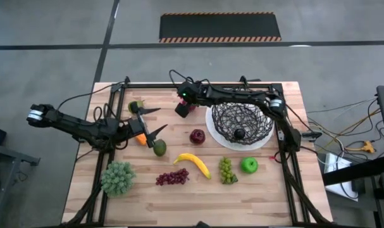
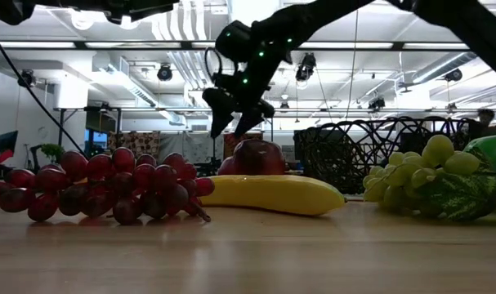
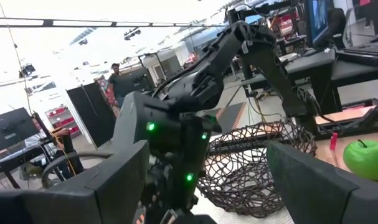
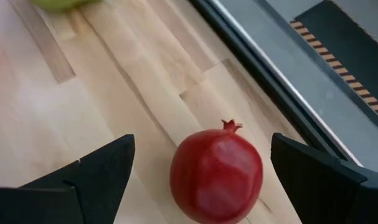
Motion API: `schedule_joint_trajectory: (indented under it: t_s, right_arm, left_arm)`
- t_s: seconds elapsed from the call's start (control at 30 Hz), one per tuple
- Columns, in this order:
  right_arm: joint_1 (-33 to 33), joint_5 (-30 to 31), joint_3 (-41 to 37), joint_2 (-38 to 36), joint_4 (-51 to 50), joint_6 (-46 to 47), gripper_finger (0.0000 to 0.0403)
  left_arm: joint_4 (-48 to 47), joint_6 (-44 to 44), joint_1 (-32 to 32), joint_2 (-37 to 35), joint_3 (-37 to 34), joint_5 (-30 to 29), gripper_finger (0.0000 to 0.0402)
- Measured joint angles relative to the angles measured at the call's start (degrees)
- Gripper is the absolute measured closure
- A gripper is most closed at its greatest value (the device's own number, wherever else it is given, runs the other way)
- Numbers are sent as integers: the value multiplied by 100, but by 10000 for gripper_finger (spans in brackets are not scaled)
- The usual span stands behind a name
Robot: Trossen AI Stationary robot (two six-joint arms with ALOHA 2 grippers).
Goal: Build produce basket
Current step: Put the red pomegranate into the wire basket
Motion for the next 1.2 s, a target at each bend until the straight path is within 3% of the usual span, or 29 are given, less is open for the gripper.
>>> schedule_joint_trajectory:
  t_s: [0.23,0.43,0.63,1.2]
  right_arm:
    - [0,52,902,682,-684,280,44]
    - [11,503,1181,1004,-798,360,44]
    - [65,1080,1155,1055,-819,370,44]
    - [101,1091,810,1077,-830,745,44]
  left_arm:
    - [15,2,0,-44,-83,2,96]
    - [14,2,0,-59,-101,2,96]
    - [26,2,0,-72,-138,4,96]
    - [61,2,-1,-96,-181,4,96]
